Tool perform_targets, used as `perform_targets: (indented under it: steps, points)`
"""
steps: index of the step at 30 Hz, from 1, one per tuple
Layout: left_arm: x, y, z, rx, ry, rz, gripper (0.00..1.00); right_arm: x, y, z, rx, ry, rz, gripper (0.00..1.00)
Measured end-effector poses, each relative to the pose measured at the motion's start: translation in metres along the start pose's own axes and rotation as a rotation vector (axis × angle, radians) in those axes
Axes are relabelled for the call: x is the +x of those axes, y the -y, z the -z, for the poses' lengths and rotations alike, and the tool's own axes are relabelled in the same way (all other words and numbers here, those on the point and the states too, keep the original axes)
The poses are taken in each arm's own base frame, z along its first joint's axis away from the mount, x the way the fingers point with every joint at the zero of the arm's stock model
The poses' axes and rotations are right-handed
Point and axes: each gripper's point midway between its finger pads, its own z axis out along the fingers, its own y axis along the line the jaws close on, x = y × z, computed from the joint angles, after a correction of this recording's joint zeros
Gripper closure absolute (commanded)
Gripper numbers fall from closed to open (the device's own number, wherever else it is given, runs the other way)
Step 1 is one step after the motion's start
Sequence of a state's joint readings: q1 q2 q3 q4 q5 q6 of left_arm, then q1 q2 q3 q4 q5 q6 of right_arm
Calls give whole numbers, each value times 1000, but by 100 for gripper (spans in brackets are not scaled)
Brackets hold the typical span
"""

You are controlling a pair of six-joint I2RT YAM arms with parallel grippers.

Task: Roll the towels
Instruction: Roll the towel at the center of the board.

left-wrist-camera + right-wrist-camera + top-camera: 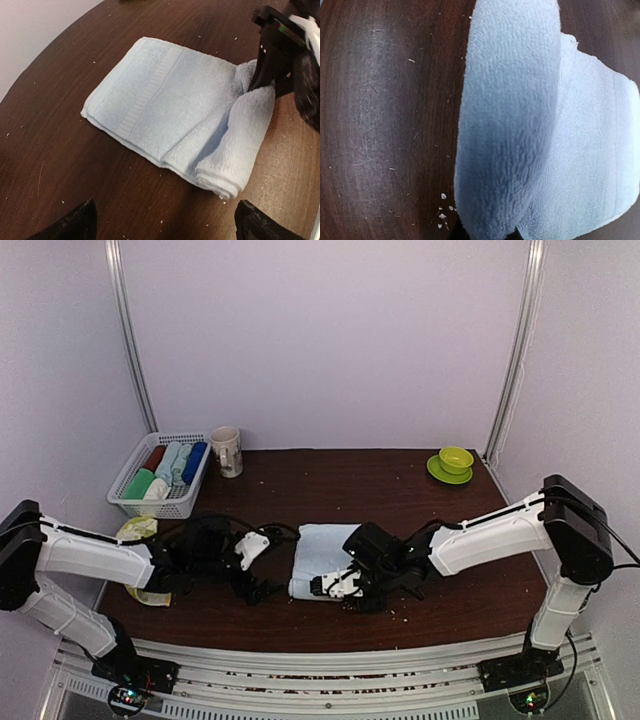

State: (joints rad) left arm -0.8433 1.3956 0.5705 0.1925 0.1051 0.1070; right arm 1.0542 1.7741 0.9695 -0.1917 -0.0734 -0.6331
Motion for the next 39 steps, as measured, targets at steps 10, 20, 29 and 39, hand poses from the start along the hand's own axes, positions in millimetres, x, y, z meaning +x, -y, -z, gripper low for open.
perform_targets:
  steps: [10, 20, 29, 39]
  points:
    - [-10, 2, 25, -71, 193, -162, 8, -4, 9, -8, -329, 27, -172, 100]
    - [6, 34, -3, -46, 121, -408, 22, -5, 10, -12, -532, 19, -279, 100]
    - [2, 56, -24, -22, 98, -589, 28, -5, 7, -11, -621, 28, -335, 100]
    - [11, 59, -63, -55, 0, -696, 51, -5, 1, -8, -657, 21, -351, 100]
